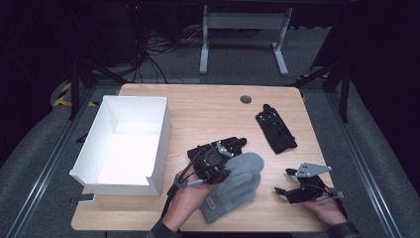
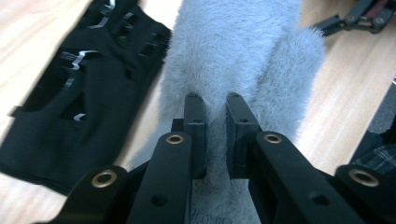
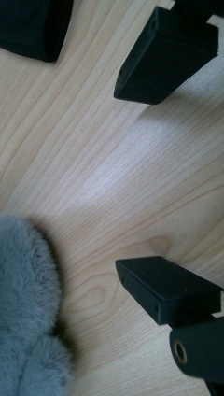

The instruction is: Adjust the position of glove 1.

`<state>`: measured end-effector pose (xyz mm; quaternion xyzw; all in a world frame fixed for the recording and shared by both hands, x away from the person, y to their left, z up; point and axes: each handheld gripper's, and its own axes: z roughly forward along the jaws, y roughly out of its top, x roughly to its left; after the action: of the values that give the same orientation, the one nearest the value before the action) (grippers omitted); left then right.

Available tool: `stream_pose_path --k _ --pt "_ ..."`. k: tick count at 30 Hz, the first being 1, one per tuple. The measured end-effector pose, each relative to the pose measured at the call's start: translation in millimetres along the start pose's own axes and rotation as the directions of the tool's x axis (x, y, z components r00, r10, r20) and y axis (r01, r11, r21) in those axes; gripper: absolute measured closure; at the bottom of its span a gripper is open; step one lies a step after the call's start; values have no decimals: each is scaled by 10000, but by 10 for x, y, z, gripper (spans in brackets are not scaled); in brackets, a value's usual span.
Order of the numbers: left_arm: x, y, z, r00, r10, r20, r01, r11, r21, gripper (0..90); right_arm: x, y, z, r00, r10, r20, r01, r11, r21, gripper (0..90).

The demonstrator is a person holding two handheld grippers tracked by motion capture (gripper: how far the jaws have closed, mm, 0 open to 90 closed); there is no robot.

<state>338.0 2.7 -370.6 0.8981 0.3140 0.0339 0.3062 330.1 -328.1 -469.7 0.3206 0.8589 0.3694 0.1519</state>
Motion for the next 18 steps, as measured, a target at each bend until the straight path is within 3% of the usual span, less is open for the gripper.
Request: stream_pose_path --k 4,8,13,16,18 --pt "-50 -59 174 10000 -2 42 0 9995 324 817 0 0 0 10000 2 -2 -2 10000 2 158" --pt "-44 -91 251 9999 8 128 -13 9994 351 775 0 0 0 10000 -4 2 4 10000 1 158" --pt "-27 -90 190 9997 134 197 -134 9999 23 574 3 1 0 10000 27 28 -27 10000 -2 163" --pt "15 -109 106 9996 238 178 -233 9993 -308 516 5 35 -33 9999 136 37 -137 9997 195 240" --pt "58 -134 26 9996 283 91 -278 9984 -490 500 16 72 -86 9999 164 -3 -164 9998 -84 283"
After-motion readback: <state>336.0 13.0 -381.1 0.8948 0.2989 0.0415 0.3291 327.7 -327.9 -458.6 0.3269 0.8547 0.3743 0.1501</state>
